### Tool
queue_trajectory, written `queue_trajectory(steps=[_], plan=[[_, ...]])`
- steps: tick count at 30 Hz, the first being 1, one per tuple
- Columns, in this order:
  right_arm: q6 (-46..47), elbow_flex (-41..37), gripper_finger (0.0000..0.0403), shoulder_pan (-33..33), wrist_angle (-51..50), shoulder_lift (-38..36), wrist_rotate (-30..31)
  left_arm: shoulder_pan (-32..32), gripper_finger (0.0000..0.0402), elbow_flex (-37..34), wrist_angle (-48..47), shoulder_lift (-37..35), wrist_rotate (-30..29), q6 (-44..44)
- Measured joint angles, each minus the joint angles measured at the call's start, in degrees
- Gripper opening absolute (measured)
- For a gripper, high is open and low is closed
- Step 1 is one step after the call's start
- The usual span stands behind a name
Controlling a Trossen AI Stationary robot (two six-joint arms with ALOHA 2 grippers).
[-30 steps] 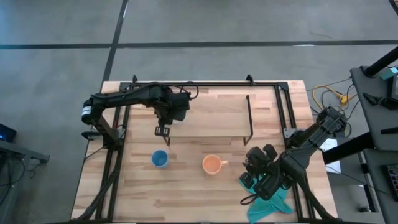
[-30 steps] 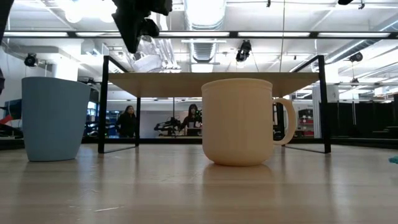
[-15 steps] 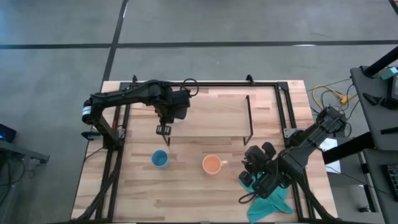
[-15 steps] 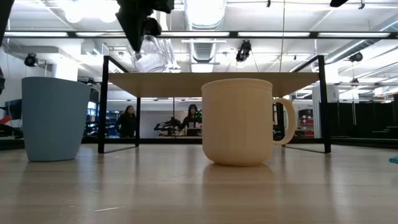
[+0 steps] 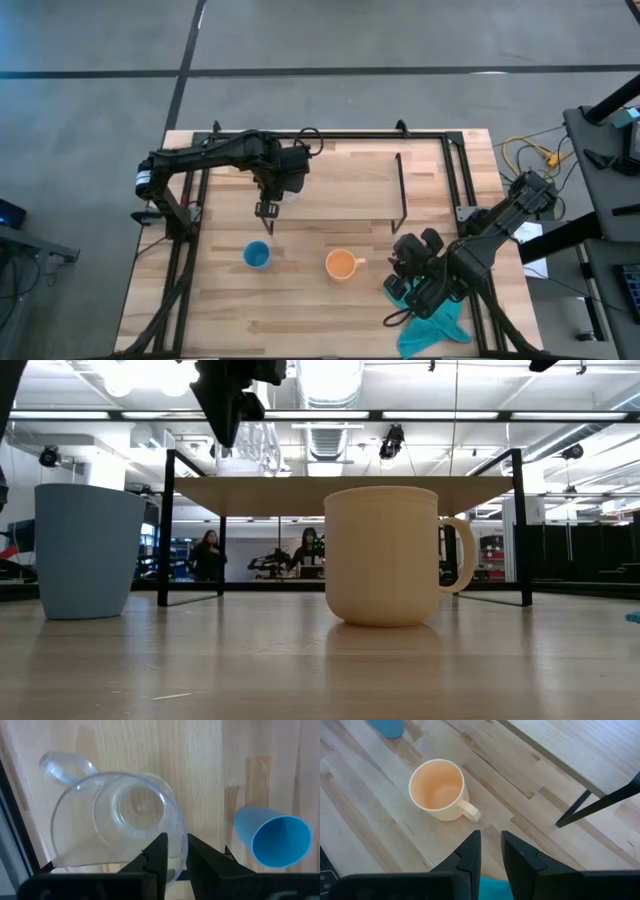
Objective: Stack small to large cups/mugs on shelf
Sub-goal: Put the transparent mug on the shelf, then put the yellow mug on the shelf
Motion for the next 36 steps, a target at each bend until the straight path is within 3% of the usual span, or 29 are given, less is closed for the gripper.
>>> queue_trajectory(steps=[12, 22, 25, 30, 36], plan=[[0.0, 0.0, 0.0070, 0.0, 0.0, 0.0, 0.0, 0.0, 0.0062, 1.7, 0.9, 0.5, 0.0, 0.0], [-1.7, 0.0, 0.0070, 0.0, 0.0, 0.0, 0.0, -0.2, 0.0062, 13.9, -2.6, 0.4, -0.1, -2.5], [-4.3, 0.0, 0.0070, 0.0, 0.1, 0.0, 0.0, -0.6, 0.0062, 17.2, -2.5, -0.1, 0.4, -7.9], [-10.2, 0.0, 0.0070, -0.2, 1.4, 0.0, 0.0, -2.0, 0.0062, 19.5, -2.6, -1.9, 9.3, -10.7], [-27.9, 0.0, 0.0070, -1.4, 9.3, 0.0, -0.3, -4.4, 0.0062, 19.3, -2.6, -3.3, 11.2, -17.2]])
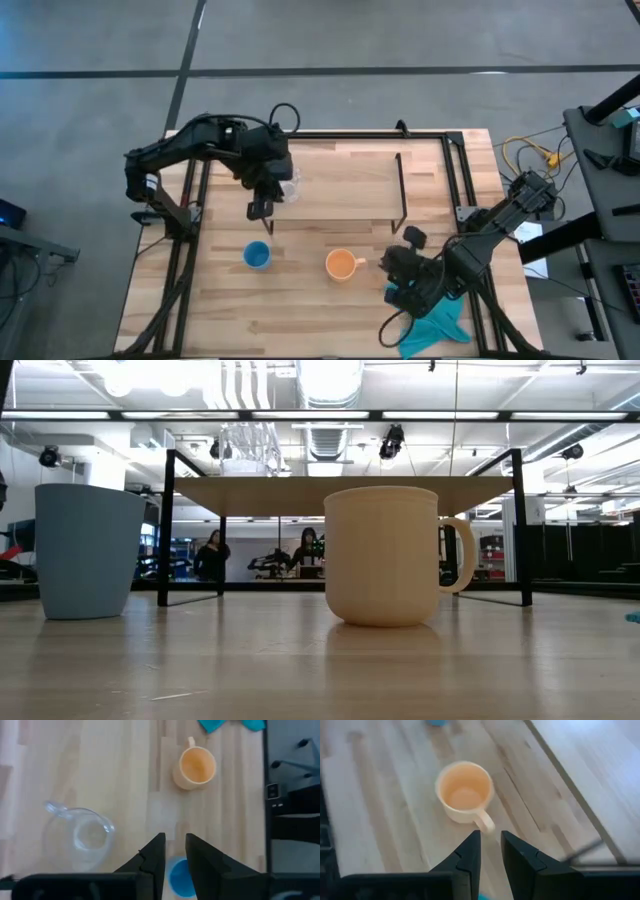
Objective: Stack small to large cups/mugs on shelf
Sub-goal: Put the yellow mug on the shelf
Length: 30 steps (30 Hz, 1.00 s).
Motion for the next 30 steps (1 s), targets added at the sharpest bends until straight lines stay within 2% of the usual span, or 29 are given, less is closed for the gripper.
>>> queue_trajectory(steps=[5, 13, 18, 22, 27, 30], plan=[[-14.3, 0.0, 0.0070, -3.0, 7.4, 0.0, -3.4, -2.2, 0.0062, -0.1, 0.0, -0.3, 0.6, -1.9], [-24.1, 0.0, 0.0070, -8.0, 8.3, 1.5, -13.7, -4.2, 0.0062, -0.1, 0.0, -0.2, 0.6, -4.8], [-32.2, 0.0, 0.0070, -9.5, 11.6, 4.7, -15.4, -5.5, 0.0062, -0.1, 0.0, -0.2, 0.6, -4.9], [-35.5, 0.2, 0.0070, -11.3, 15.0, 7.1, -18.4, -6.0, 0.0062, -0.2, 0.0, -0.2, 0.6, -5.0], [-35.8, 1.4, 0.0070, -13.6, 16.1, 8.9, -18.7, -6.1, 0.0062, -0.2, 0.0, -0.2, 0.6, -5.0], [-36.9, 1.7, 0.0070, -15.0, 16.1, 9.0, -21.6, -6.0, 0.0062, -0.2, 0.0, -0.2, 0.6, -4.9]])
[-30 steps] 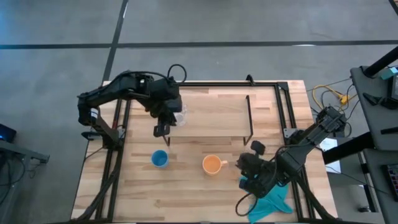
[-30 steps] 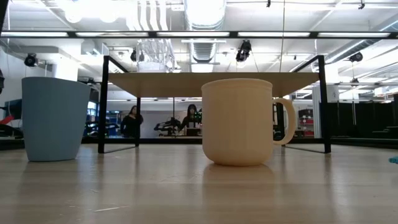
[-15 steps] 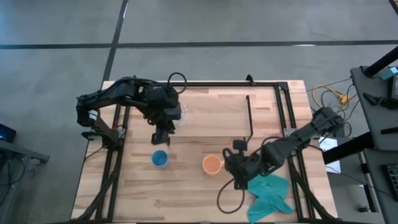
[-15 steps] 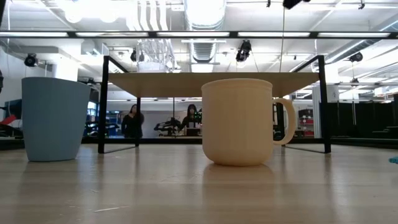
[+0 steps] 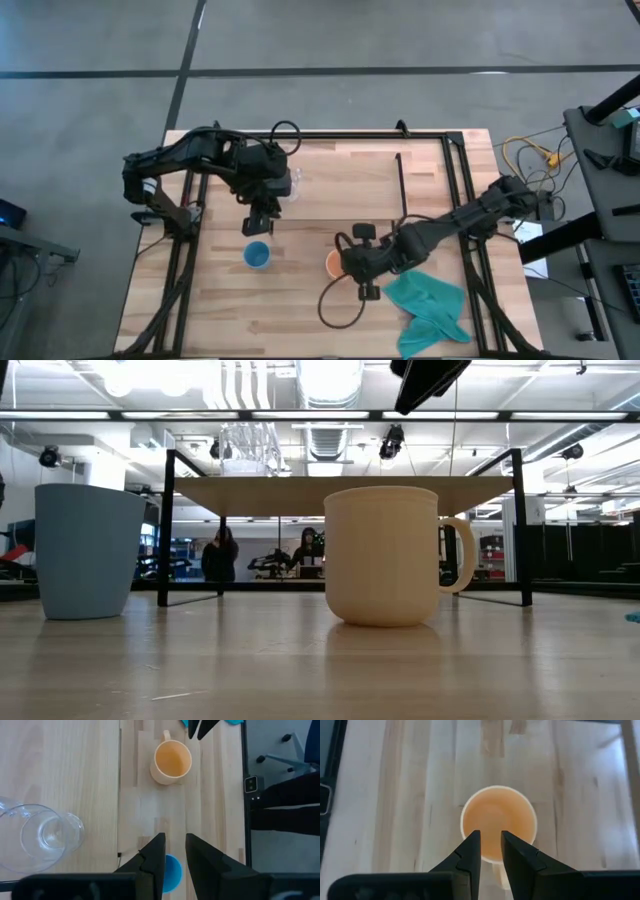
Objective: Stack small to large cups/mugs on shelf
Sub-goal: Put the yellow mug on the shelf
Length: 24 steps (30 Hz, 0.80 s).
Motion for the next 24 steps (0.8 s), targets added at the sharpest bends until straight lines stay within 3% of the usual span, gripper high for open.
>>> queue_trajectory(steps=[4, 12, 19, 24], plan=[[-0.4, 0.2, 0.0075, -1.4, 0.1, 0.1, -4.2, 0.0, 0.0062, 0.0, 0.0, 0.0, 0.0, 0.0], [-5.7, 0.1, 0.0123, -2.1, 0.7, 0.1, -3.7, 0.0, 0.0062, 0.0, 0.0, 0.0, 0.0, 0.5], [-4.2, 0.1, 0.0160, -2.0, 0.7, 0.1, -4.4, 0.0, 0.0062, 0.0, 0.0, 0.0, 0.0, 0.6], [-4.2, -0.5, 0.0170, -2.0, 2.3, 0.1, -9.9, 0.0, 0.0062, 0.0, 0.0, 0.0, 0.0, 0.6]])
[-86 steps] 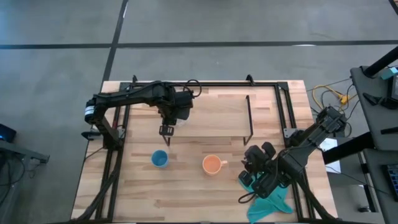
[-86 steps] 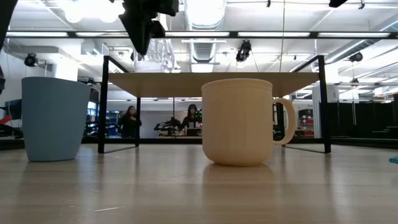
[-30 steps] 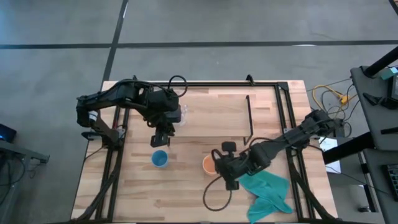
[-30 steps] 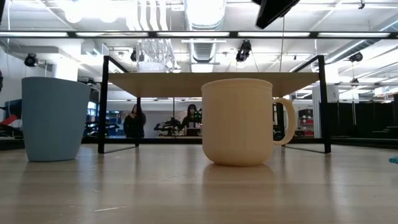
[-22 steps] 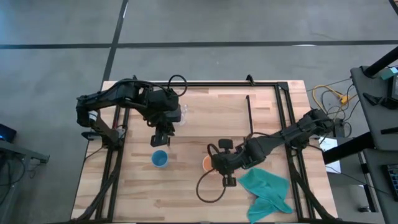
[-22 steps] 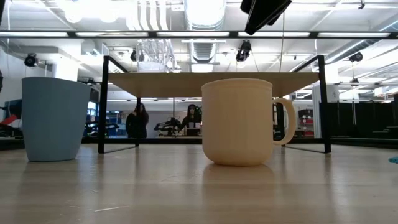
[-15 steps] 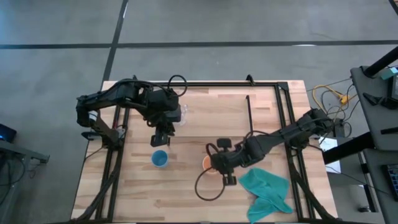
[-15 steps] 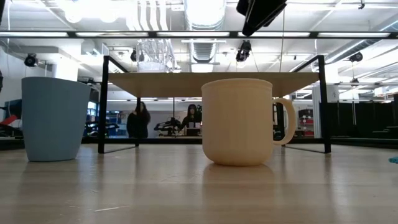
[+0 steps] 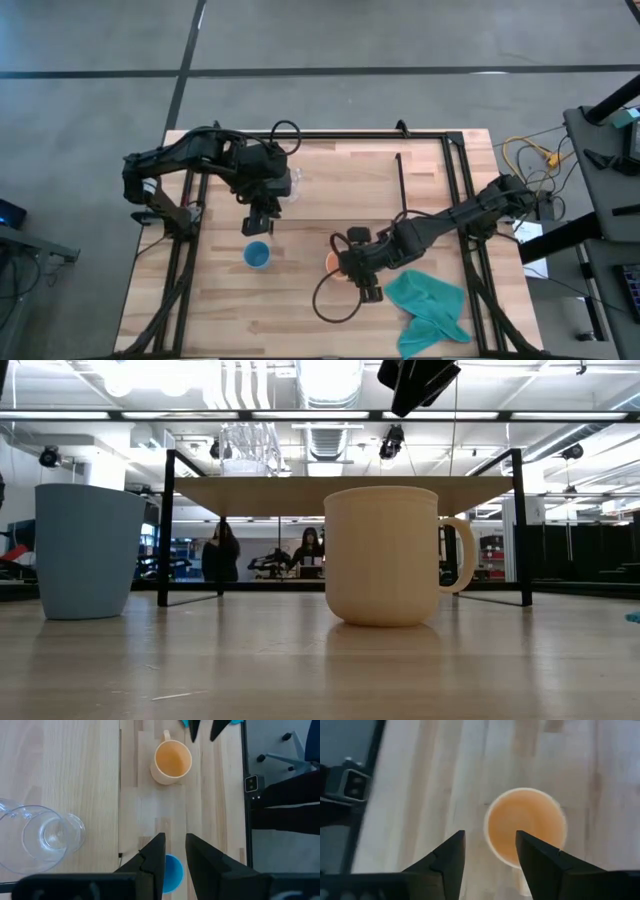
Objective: Stack small to large cups/mugs on shelf
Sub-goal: Put the yellow mug on the shelf
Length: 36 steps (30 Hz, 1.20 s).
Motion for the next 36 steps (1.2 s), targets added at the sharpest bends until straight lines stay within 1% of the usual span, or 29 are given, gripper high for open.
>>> queue_trajectory(steps=[4, 13, 21, 29, 34, 36], plan=[[0.0, -1.3, 0.0171, 0.1, 2.1, 0.0, -0.2, 0.0, 0.0062, 0.0, 0.0, 0.0, 0.0, 0.0], [0.0, -4.5, 0.0171, 0.0, 3.0, 0.0, -0.2, 0.0, 0.0062, 0.0, 0.0, 0.0, 0.0, 0.0], [0.0, -9.1, 0.0171, -0.2, 10.8, 0.0, -0.2, 0.0, 0.0062, 0.0, 0.0, 0.0, 0.0, 0.0], [-0.4, -10.5, 0.0171, -1.1, 11.4, 0.1, -0.2, 0.0, 0.0062, 0.0, 2.0, 0.0, 0.0, 1.5], [-0.5, -10.5, 0.0171, -1.7, 11.6, 2.6, -0.4, 0.0, 0.0062, 0.0, 2.9, 0.0, 0.0, 2.2], [-0.4, -10.5, 0.0171, -1.7, 11.6, 4.2, -1.9, 0.0, 0.0062, 0.0, 2.9, 0.0, 0.0, 2.5]])
